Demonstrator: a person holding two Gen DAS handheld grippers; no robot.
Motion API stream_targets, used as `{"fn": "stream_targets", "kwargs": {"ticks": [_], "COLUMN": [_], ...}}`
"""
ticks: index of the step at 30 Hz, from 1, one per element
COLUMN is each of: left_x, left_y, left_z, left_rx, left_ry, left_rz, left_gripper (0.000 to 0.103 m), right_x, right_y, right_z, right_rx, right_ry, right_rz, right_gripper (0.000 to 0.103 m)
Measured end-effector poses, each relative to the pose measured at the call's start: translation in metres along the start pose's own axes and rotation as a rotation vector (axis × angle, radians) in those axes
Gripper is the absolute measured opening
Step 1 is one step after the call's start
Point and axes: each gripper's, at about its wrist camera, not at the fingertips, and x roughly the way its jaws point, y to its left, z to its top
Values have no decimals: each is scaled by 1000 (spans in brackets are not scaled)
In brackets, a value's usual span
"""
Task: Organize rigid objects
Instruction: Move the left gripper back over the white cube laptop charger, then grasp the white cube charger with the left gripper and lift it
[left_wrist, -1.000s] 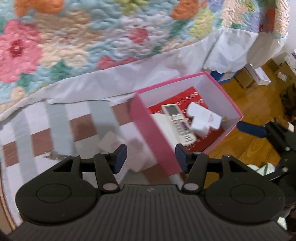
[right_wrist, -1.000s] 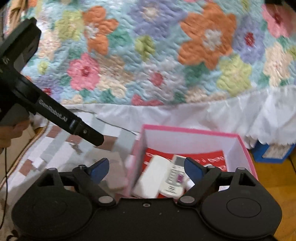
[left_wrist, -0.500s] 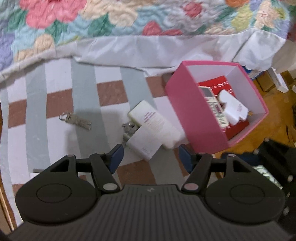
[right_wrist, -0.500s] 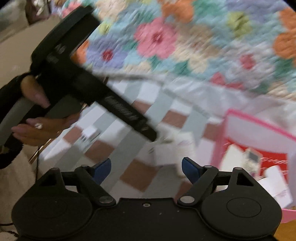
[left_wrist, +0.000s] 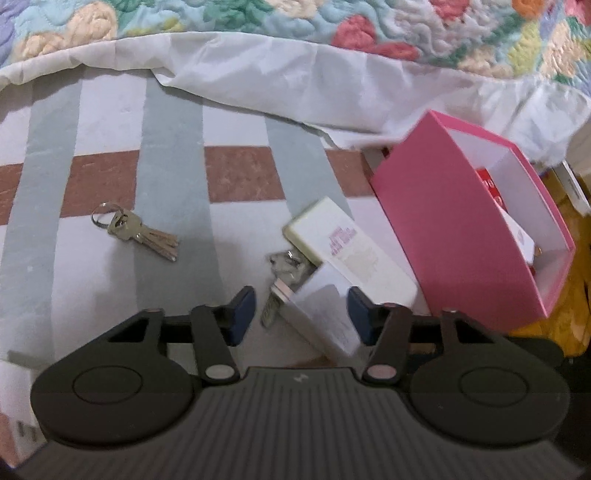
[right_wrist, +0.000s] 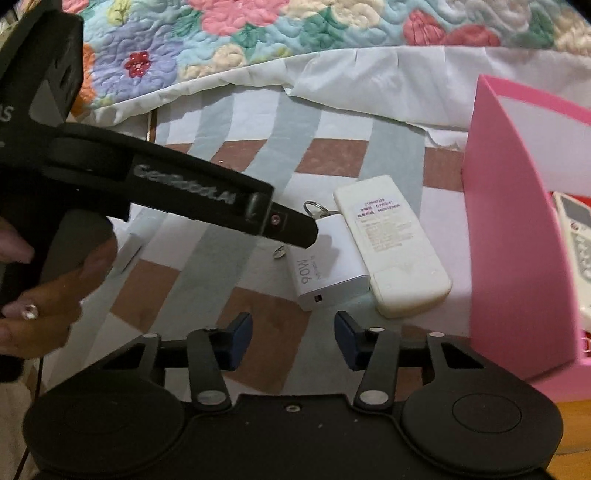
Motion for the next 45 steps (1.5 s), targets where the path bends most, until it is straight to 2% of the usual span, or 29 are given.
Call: {"fn": "stream_targets", "kwargs": {"ticks": [2,5,9,13,19,21,22,23,24,27,31,34,36,39,45], "left_x": [5,12,13,9,8,10,11,11,11,11,20,22,23,22,25], "left_y": [2,3,0,3,9,11,12,14,16,22,34,32,28,24,23], "left_z": [1,1,0,-3,-20,-20,-20,-19,-18,-15,-13,-14,-15,-17,-21], "left_rx": [-6,-6,17,-33,-179,-206,-217,-224,-229,-221,-285,-271,-267,-256,-281], "left_ry": [-15,24,70,178,312,324,323,326,327,276,252,246,262,249,240], "left_rz": [-25,-52,-57,-76,-207,-219,-214,-204,-186,-130,-182,-219,-227,-219,-217], "left_gripper": [42,33,32,32,32,32,35,38,38,38,38,33,32,32,36], "right_x": [5,8,13,5,-5,-6,-5,-4,-4,0,4,8,10,10,9], "right_y": [2,3,3,14,15,11,10,11,12,10,12,11,11,16,19], "right_z": [0,2,6,3,-9,-11,-12,-14,-16,-18,-17,-15,-14,-15,-17], "right_rx": [-13,-32,-45,-104,-89,-62,-61,-77,-92,-57,-41,-29,-33,-95,-115], "right_ry": [2,-11,5,22,21,10,5,3,-6,4,-20,-37,-49,-52,-56], "right_rz": [-15,-27,-52,-72,-133,-124,-129,-149,-163,-137,-158,-169,-181,-176,-178], "right_gripper": [47,46,47,47,54,64,81,88,88,88,88,85,82,68,67]}}
